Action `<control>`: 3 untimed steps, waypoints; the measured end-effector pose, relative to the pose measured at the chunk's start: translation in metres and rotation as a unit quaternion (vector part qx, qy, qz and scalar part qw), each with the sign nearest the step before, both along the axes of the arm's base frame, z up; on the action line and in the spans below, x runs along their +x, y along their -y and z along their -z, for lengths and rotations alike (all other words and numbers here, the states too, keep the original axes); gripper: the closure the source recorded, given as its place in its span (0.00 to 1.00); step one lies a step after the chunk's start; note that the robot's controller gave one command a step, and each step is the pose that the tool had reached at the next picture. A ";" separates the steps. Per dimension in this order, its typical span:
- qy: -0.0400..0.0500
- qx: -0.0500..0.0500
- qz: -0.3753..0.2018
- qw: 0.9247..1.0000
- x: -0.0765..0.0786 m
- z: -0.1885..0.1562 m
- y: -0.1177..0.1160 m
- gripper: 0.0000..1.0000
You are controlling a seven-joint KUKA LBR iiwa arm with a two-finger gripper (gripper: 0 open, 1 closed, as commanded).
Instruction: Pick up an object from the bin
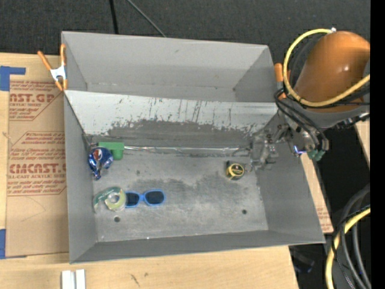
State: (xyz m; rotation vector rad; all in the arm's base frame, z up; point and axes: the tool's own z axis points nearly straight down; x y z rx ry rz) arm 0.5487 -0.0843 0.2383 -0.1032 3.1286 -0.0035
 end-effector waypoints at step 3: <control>-0.006 0.002 0.149 0.989 -0.067 0.098 -0.009 0.00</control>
Offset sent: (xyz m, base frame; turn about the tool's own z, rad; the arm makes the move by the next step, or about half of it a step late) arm 0.0050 0.0408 -0.0731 0.0541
